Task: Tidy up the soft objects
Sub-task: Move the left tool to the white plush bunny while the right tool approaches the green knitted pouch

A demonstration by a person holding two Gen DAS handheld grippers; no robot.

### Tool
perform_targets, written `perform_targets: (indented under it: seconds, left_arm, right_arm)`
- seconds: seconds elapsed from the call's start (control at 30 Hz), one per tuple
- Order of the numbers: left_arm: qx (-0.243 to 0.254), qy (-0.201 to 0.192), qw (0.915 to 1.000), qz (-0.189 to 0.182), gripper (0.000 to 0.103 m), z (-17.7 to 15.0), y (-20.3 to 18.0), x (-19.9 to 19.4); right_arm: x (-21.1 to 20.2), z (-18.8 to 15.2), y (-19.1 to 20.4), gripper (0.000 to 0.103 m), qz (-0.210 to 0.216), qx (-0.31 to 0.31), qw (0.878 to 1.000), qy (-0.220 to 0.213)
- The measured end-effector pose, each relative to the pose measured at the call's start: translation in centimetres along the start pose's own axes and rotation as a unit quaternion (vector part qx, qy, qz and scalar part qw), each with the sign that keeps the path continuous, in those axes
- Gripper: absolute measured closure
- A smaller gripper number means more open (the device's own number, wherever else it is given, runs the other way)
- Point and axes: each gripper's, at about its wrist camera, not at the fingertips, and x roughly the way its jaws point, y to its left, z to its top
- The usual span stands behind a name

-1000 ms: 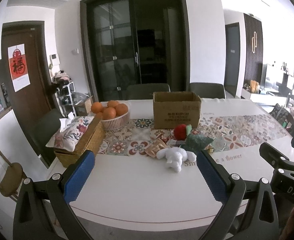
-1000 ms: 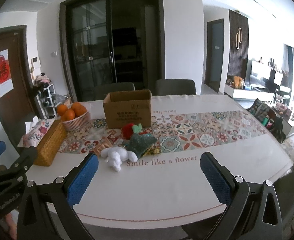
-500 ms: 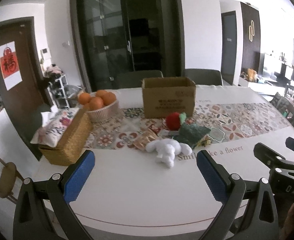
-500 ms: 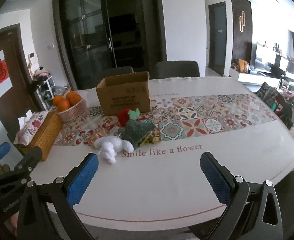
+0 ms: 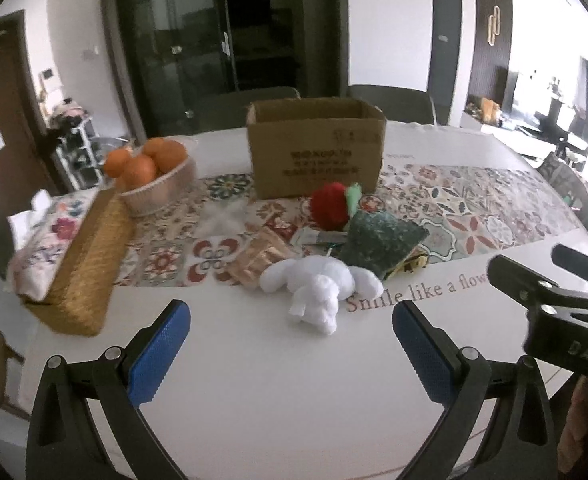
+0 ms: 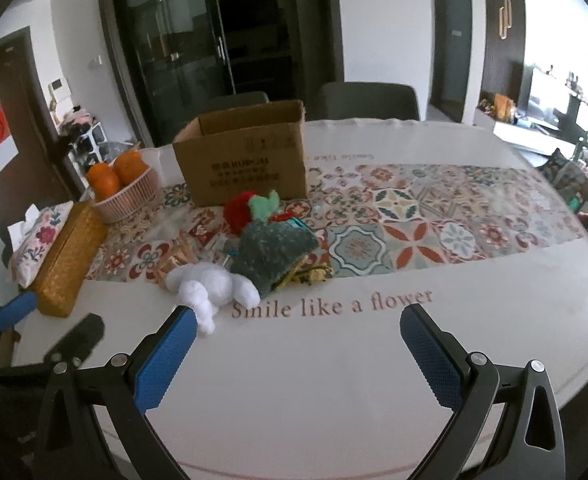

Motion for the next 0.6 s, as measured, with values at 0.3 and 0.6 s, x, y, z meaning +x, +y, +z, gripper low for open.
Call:
perform_targets:
  seconds: [0.3, 0.6]
  left_arm:
    - [0.011, 0.033, 0.9994, -0.006, 0.000, 0.2, -0.1, 5.2]
    - [0.005, 0.058, 0.9983, 0.009, 0.003, 0.9, -0.4, 8.5]
  right_arm:
    - [6.0, 0.8, 0.0, 0.000, 0.001, -0.004, 0.999, 0.036]
    - [9.6, 2.7, 0.6, 0.002, 0.054, -0.057, 0.996, 0.048]
